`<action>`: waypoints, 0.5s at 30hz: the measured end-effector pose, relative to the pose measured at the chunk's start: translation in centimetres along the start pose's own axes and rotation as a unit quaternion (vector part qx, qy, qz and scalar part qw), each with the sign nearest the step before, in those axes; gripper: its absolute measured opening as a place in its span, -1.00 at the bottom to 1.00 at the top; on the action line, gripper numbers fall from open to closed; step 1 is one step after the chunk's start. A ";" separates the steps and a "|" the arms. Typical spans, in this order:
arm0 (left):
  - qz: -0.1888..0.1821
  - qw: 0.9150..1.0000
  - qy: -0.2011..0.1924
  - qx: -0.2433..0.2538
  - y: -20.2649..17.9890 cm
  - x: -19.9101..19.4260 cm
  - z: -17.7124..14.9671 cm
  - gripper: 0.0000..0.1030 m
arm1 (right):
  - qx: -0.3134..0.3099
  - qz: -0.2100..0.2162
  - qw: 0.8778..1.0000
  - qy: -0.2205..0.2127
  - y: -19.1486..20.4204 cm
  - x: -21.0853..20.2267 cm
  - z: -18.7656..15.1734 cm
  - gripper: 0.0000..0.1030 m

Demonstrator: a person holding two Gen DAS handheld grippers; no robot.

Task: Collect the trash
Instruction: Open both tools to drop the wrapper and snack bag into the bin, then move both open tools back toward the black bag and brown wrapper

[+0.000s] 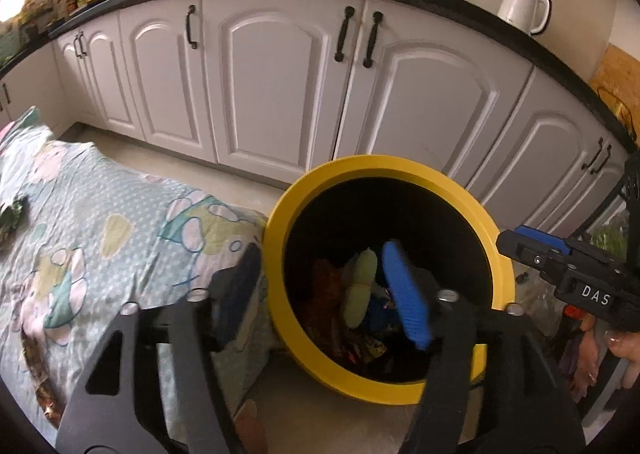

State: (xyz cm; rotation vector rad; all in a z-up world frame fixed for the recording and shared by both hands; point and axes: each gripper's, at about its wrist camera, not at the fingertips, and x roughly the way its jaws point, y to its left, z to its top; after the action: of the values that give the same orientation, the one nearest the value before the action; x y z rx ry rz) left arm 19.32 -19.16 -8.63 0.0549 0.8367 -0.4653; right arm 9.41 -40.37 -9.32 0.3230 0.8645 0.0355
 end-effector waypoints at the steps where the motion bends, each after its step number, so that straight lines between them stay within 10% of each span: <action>1: 0.003 1.000 -0.004 -0.005 0.3 -0.3 0.0 0.30 | -0.001 -0.003 1.000 -0.002 0.1 -0.1 0.1 0.02; 6: 0.023 0.999 -0.028 -0.026 2.2 -2.2 0.3 0.79 | -0.009 -0.008 1.000 -0.028 1.0 -1.4 0.5 0.28; 15: 0.074 0.994 -0.072 -0.042 5.5 -5.7 0.6 0.79 | -0.042 0.009 0.997 -0.070 4.3 -3.2 1.1 0.47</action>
State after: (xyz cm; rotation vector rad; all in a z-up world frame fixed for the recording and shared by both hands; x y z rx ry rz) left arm 18.75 -12.21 -4.84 0.0051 0.7041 -0.2892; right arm 8.62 -37.07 -4.99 0.2521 0.7197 0.0645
